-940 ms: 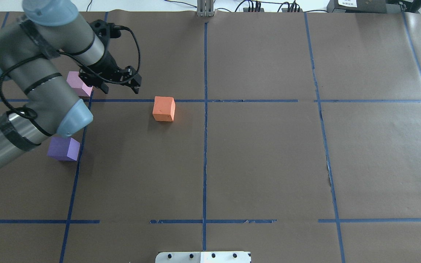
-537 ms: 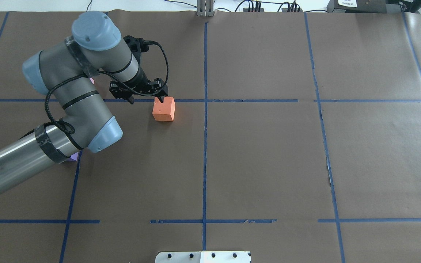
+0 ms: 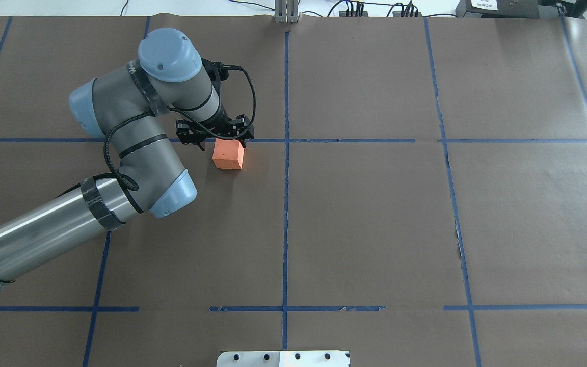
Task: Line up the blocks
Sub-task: 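Carry the orange cube with the left gripper between the pink and purple cubes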
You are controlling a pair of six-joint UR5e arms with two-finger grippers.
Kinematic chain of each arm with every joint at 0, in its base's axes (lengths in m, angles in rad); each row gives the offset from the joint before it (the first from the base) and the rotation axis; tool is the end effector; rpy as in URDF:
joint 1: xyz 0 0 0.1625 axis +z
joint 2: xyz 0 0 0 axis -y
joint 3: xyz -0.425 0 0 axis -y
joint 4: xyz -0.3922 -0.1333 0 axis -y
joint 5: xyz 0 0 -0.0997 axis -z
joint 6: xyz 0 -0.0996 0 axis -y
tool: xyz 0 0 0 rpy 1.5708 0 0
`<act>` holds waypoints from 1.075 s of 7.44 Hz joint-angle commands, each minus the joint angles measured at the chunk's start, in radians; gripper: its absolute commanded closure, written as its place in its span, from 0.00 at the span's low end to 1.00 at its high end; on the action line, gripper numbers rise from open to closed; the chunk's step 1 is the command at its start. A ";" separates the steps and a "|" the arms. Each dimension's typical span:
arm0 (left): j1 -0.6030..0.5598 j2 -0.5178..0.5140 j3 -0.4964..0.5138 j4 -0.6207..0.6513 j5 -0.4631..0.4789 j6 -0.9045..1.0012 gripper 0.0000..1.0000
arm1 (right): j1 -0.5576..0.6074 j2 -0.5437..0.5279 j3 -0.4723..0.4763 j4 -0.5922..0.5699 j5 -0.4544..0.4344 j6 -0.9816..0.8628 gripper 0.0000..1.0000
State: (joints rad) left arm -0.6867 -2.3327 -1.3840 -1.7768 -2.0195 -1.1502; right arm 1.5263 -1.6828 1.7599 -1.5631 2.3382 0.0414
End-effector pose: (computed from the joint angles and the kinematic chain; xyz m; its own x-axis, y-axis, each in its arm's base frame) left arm 0.5279 -0.5493 0.2502 0.6381 -0.0474 -0.7685 0.0816 0.9966 0.0063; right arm 0.0441 -0.4514 0.6176 0.7176 -0.0495 0.6947 0.0146 0.9983 0.0560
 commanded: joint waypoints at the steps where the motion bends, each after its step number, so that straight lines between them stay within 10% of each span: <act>1: 0.010 0.003 0.051 -0.044 0.016 -0.013 0.00 | 0.000 0.000 0.001 0.000 0.000 0.000 0.00; 3: 0.027 0.003 0.060 -0.053 0.038 -0.013 0.01 | 0.000 0.000 0.000 0.000 0.000 0.000 0.00; 4: 0.027 0.004 0.060 -0.055 0.038 -0.017 0.24 | 0.000 0.000 0.000 0.000 0.000 0.000 0.00; 5: 0.024 0.003 0.059 -0.052 0.027 -0.016 0.98 | 0.000 0.000 0.000 0.000 0.000 0.000 0.00; 8: -0.065 0.128 -0.071 -0.043 -0.097 -0.003 1.00 | 0.000 0.000 0.000 0.000 0.000 0.000 0.00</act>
State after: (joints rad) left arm -0.7040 -2.2866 -1.3750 -1.8222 -2.0566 -1.1617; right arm 1.5263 -1.6828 1.7599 -1.5631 2.3378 0.0414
